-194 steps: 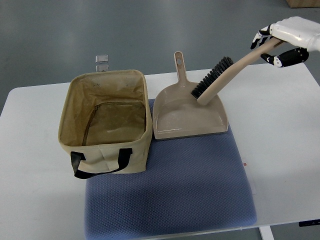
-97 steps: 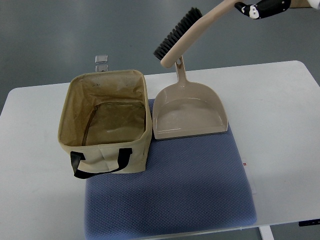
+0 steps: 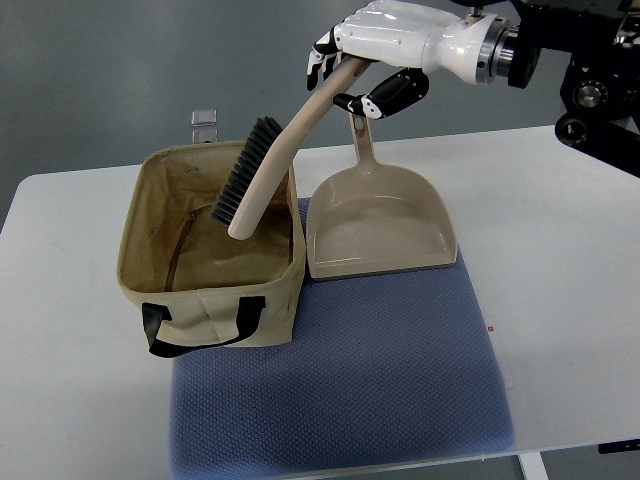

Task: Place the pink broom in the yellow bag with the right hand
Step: 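Swing the brush over the fabric bag and lower bristles inside, then open the right hand to release the brush and withdraw upward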

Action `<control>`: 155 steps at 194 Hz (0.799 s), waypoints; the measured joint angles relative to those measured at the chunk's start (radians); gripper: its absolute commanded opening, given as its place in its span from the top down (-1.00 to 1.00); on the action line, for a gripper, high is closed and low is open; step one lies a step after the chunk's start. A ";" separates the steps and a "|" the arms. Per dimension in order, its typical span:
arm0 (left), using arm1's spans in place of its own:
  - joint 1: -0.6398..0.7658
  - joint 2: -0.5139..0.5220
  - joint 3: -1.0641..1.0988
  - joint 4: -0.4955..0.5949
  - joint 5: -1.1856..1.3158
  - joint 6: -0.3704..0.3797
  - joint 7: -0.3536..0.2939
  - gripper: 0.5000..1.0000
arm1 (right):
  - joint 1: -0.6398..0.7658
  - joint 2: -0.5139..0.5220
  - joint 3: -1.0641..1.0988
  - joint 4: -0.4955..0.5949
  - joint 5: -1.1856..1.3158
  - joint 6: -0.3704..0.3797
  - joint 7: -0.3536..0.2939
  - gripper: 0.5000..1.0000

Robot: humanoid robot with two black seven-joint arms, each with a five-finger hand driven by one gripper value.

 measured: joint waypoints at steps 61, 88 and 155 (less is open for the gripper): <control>0.000 0.000 0.000 0.000 0.000 0.000 0.000 -1.00 | -0.009 0.023 0.003 -0.010 0.011 -0.009 0.002 -0.28; 0.000 0.000 0.000 0.000 0.000 0.000 0.000 -1.00 | -0.016 0.011 0.015 -0.010 0.015 -0.010 0.003 -0.29; 0.000 0.000 0.000 0.000 0.000 0.000 0.000 -1.00 | -0.225 -0.067 0.287 -0.011 0.196 -0.011 -0.036 -0.29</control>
